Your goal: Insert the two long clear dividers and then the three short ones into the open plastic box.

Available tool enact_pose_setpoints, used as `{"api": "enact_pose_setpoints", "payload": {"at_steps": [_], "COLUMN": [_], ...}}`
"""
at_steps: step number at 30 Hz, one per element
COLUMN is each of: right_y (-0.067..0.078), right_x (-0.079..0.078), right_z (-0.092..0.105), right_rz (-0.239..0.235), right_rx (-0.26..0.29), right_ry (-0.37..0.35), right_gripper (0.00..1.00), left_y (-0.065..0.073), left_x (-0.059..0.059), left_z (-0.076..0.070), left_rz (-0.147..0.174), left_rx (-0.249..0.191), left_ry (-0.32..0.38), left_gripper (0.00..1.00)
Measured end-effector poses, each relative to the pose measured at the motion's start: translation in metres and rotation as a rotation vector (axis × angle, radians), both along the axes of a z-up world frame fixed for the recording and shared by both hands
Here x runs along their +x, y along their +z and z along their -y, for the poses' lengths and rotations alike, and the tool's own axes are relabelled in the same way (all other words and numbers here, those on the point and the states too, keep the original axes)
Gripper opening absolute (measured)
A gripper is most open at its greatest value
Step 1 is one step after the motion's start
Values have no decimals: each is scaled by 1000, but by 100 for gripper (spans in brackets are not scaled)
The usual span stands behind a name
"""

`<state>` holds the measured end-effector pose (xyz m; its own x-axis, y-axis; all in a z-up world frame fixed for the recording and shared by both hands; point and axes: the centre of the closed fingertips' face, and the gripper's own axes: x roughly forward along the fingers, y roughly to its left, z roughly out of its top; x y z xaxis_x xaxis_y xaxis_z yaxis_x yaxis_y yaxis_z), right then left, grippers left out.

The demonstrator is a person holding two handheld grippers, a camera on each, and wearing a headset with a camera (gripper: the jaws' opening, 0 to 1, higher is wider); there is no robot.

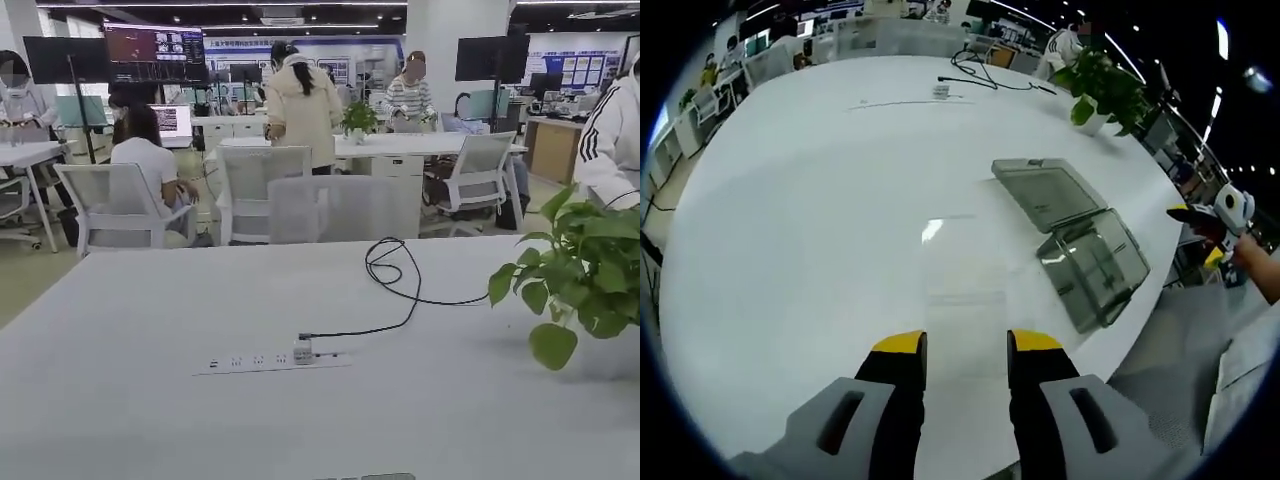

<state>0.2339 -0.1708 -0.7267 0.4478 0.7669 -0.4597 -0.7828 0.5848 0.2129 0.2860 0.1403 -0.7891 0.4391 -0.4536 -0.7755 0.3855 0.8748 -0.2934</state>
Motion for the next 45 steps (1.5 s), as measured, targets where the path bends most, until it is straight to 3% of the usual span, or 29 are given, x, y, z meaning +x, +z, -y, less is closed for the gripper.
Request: {"api": "enact_pose_setpoints", "payload": {"at_steps": [4,8,14,15,18,27,32,35,38,40,45], "right_y": [14,34,57,57,65,71,71,67,62,58,56], "right_x": [6,13,21,20,24,30,33,33,29,28,26], "right_z": [-11,-26,-49,-52,-61,-93,-104,-109,-118,-120,-125], "right_rz": [14,28,16,-14,8,-27,-52,-95,-131,-130,-158], "right_rx": [20,63,119,125,130,163,180,192,185,168,183], "right_ry": [6,4,-7,-15,-14,-53,-100,-122,-126,-124,-134], "right_gripper": [72,68,61,60,57,43,32,26,25,22,18], "left_y": [17,37,54,56,64,81,88,91,93,96,99], "left_x": [0,0,-7,-8,-13,-24,-29,-31,-32,-32,-32], "left_z": [16,42,76,79,95,132,147,156,163,167,171], "left_rz": [35,84,116,120,130,158,172,177,184,191,203], "left_rx": [-71,-167,-240,-250,-295,-375,-392,-405,-404,-405,-398], "left_ry": [14,11,-12,-13,-21,-48,-74,-88,-107,-121,-142], "left_gripper": [30,30,30,30,30,30,30,30,30,30,30]}}
